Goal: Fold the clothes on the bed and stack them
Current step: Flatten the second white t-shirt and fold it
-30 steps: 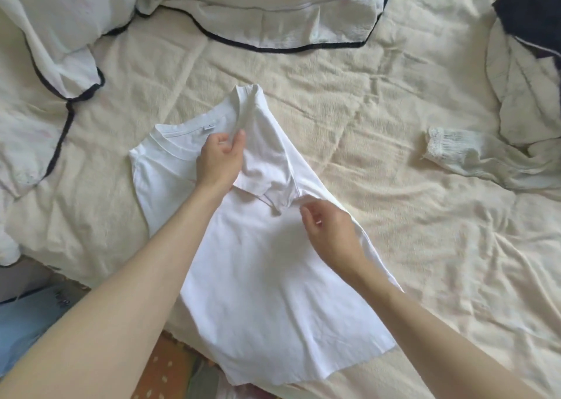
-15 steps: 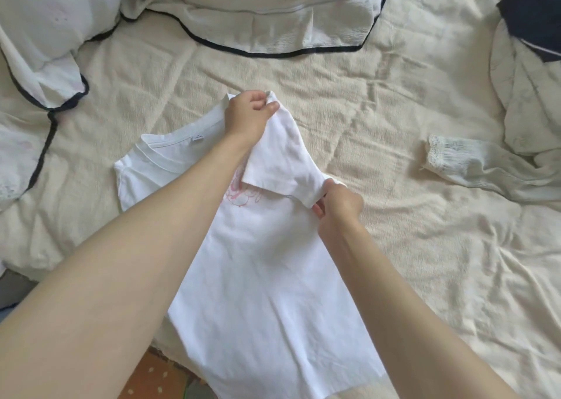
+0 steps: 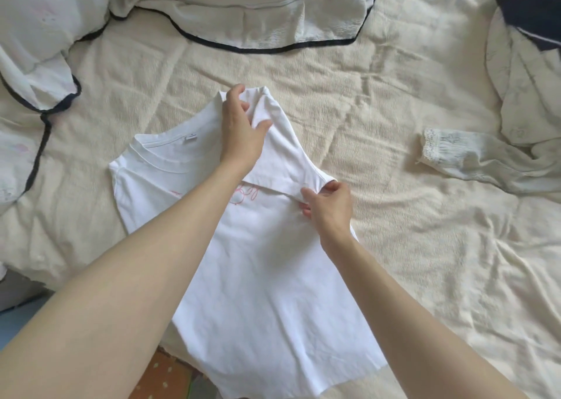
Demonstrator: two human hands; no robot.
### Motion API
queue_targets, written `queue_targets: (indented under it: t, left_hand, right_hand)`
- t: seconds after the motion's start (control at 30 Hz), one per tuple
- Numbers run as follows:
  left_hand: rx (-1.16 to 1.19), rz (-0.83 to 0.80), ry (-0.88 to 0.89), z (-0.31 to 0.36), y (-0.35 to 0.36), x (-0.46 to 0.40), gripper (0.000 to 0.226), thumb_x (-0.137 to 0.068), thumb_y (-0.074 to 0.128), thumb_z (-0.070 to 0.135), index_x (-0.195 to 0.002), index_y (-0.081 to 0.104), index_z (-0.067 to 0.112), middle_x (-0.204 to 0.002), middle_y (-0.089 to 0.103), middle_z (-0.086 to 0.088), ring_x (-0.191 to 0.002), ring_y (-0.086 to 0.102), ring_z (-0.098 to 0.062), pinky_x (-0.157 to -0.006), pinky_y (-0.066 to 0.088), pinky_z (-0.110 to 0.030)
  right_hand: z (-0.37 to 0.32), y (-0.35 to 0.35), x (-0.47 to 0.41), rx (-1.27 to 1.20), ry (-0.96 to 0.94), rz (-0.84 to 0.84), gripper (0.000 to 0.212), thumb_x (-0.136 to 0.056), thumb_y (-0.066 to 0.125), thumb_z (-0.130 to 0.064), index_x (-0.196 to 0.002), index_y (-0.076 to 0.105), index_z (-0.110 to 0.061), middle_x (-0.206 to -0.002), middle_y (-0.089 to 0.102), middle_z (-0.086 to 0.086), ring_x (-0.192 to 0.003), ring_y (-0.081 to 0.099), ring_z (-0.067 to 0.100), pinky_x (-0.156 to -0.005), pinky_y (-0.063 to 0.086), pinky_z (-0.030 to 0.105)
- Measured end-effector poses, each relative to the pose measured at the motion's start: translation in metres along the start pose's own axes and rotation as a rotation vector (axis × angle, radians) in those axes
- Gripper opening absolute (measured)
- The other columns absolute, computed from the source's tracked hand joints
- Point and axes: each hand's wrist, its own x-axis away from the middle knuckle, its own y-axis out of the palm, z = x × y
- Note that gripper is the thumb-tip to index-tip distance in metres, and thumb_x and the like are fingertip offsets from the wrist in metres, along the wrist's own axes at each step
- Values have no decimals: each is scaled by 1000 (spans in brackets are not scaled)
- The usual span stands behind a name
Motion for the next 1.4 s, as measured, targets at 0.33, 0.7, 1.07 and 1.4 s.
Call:
queue_targets:
  t: [0.33, 0.7, 1.07, 1.4]
  left_hand:
    - [-348, -32, 119, -28, -15, 53, 50, -85, 62, 3, -131, 42, 8, -120, 44, -12, -107, 48, -28, -90, 38, -32]
    - [-779, -114, 334, -79, 4, 199, 53, -80, 72, 17, -131, 57, 12, -140, 47, -19, -129, 45, -41, -99, 38, -62]
    - [-611, -98, 163, -86, 17, 336, 42, -83, 66, 7, -125, 60, 7, -138, 50, -18, -130, 44, -38, -103, 36, -59]
    - [91, 335, -580, -133, -61, 331, 47, -101, 41, 22, -144, 30, 7, -145, 35, -11, -131, 39, -25, -99, 34, -30]
  right_hand:
    - [1, -23, 1, 625, -362, -58, 21, -86, 62, -28, -83, 47, -14, -77, 62, 5, -75, 57, 29, -69, 44, 38]
    - [59, -57, 31, 1335, -1129, -201, 46, -88, 63, -19, -131, 54, -6, -146, 41, 15, -136, 36, 35, -111, 27, 53]
    - [147, -120, 82, 1323, -1079, -164, 46, -78, 70, -2, -123, 60, -1, -134, 53, 20, -123, 51, 40, -99, 41, 57]
    - [144, -149, 84, 1245, -852, -27, 29, -89, 55, -7, -117, 57, 0, -137, 49, 13, -130, 41, 32, -105, 29, 47]
